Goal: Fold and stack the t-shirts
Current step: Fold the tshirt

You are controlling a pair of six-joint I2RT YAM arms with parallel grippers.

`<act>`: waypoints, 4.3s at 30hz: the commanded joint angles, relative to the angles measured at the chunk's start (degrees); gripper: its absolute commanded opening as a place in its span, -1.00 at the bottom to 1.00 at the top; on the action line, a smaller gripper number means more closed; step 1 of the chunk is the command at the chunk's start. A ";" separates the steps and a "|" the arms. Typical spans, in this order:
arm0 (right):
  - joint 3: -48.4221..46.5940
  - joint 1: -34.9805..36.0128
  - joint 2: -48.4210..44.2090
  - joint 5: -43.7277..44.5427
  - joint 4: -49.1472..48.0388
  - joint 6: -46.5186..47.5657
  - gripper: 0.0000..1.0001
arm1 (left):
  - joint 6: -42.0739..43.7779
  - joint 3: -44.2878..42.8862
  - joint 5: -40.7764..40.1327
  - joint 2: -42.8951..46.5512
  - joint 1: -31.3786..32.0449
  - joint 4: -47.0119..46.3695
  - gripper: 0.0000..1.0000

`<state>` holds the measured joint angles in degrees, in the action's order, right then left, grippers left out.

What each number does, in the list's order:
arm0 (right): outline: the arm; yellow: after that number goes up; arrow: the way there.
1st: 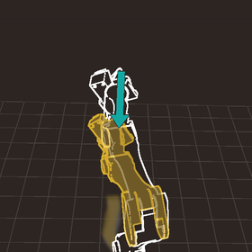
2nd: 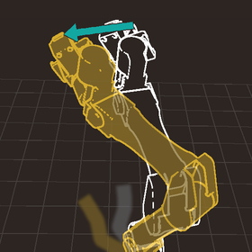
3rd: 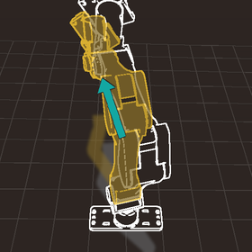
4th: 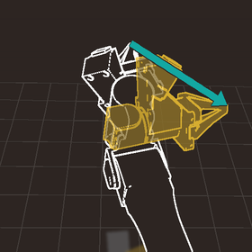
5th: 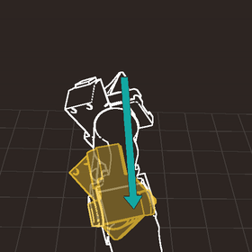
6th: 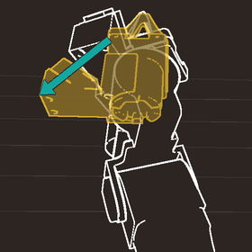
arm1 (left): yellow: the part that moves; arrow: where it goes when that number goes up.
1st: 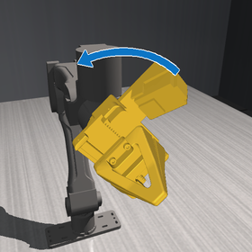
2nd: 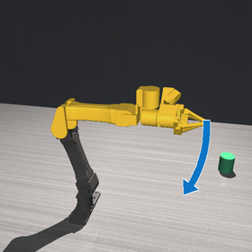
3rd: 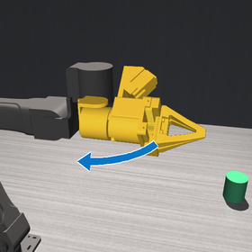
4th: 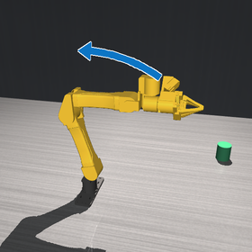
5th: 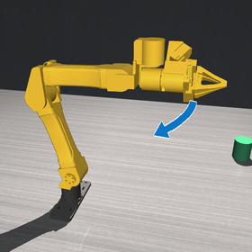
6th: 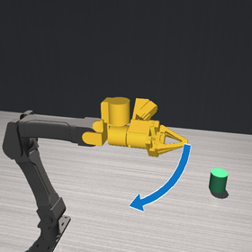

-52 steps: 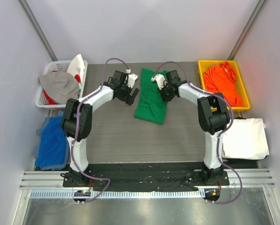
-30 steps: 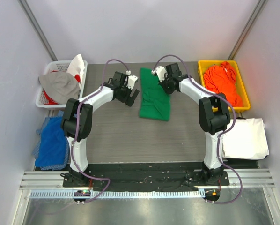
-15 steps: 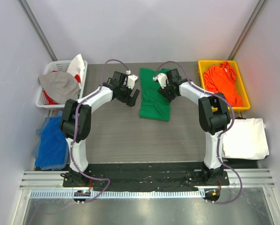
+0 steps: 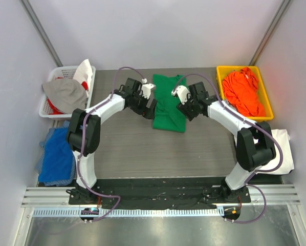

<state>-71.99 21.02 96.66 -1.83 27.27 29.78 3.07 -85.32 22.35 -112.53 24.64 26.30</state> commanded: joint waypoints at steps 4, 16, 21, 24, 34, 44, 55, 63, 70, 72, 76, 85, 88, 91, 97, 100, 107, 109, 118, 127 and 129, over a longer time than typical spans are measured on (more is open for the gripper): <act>8.08 4.11 -4.02 -2.57 1.48 -0.25 0.12 | -2.72 -4.50 4.98 -4.53 0.67 1.55 0.88; 9.41 6.23 -0.69 -3.36 -0.99 -0.51 0.09 | -2.81 -7.32 4.55 -9.55 2.43 2.17 0.89; 8.71 6.23 0.98 -3.97 -1.51 -0.42 0.06 | -2.81 -8.19 4.72 -11.04 3.22 2.35 0.89; 8.35 6.23 2.30 -4.15 -2.04 -0.16 0.05 | -2.81 -8.55 5.07 -11.74 3.83 2.52 0.89; 7.21 6.23 4.41 -4.15 -3.36 0.19 0.01 | -4.04 -5.57 5.07 -10.96 5.33 2.52 0.88; 5.28 6.14 6.43 -4.06 -3.54 0.72 0.00 | -3.34 -4.15 5.16 -11.48 5.33 2.43 0.52; 5.80 6.23 7.05 -4.76 -2.57 0.54 -0.88 | -1.32 -1.62 6.39 -10.61 5.50 4.28 -0.55; 9.76 9.56 -1.99 -6.43 5.68 1.60 -0.98 | 3.25 7.87 6.22 -1.75 6.47 8.32 -1.00; 12.13 15.27 -10.34 -9.25 14.56 2.48 -0.98 | 4.66 16.41 5.16 6.17 9.98 9.55 -1.00; 11.78 15.98 -12.28 -8.99 15.01 2.13 -0.98 | 4.40 17.11 5.42 7.32 10.25 9.47 -1.00; 9.50 16.25 -13.69 -6.71 15.19 1.86 -0.98 | 4.22 16.68 3.84 10.75 10.07 9.03 -1.00; 5.72 15.90 -13.96 1.28 11.33 2.56 -0.98 | 2.82 12.72 -0.46 16.20 7.36 6.49 -1.00; 4.93 14.94 -13.08 3.84 8.61 3.09 -0.98 | 2.29 12.11 -3.18 16.47 5.42 3.06 -1.00; 3.18 13.62 -11.06 5.69 5.45 3.70 -0.98 | 2.46 9.30 -4.68 14.19 3.84 1.30 -1.00; -4.20 10.98 -5.53 7.71 4.02 5.73 -0.98 | 1.85 -1.06 -3.63 7.69 1.72 0.85 -1.00; -8.33 9.92 -2.72 7.45 4.02 6.69 -0.98 | 2.11 -3.97 -3.89 5.92 1.46 1.20 -1.00; -16.07 7.38 4.84 6.83 4.20 8.45 -0.98 | 1.68 -10.83 -3.98 0.57 0.58 1.12 -1.00; -18.62 7.02 6.25 6.84 4.46 9.07 -0.98 | 2.02 -12.49 -4.41 -0.23 0.23 1.20 -1.00; -26.89 4.56 16.27 5.69 4.90 10.30 -0.98 | 3.08 -21.20 -6.62 -8.05 -2.49 2.25 -1.00; -34.09 2.89 24.89 5.52 5.25 11.09 -0.98 | 4.22 -35.17 -8.11 -19.03 -3.11 5.95 -1.00; -35.76 2.63 25.85 5.17 5.78 11.00 -0.98 | 3.79 -37.01 -8.11 -19.65 -3.11 6.13 -1.00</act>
<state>-103.00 24.93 121.60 2.44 32.21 40.03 5.67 -117.62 16.45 -131.81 22.63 31.18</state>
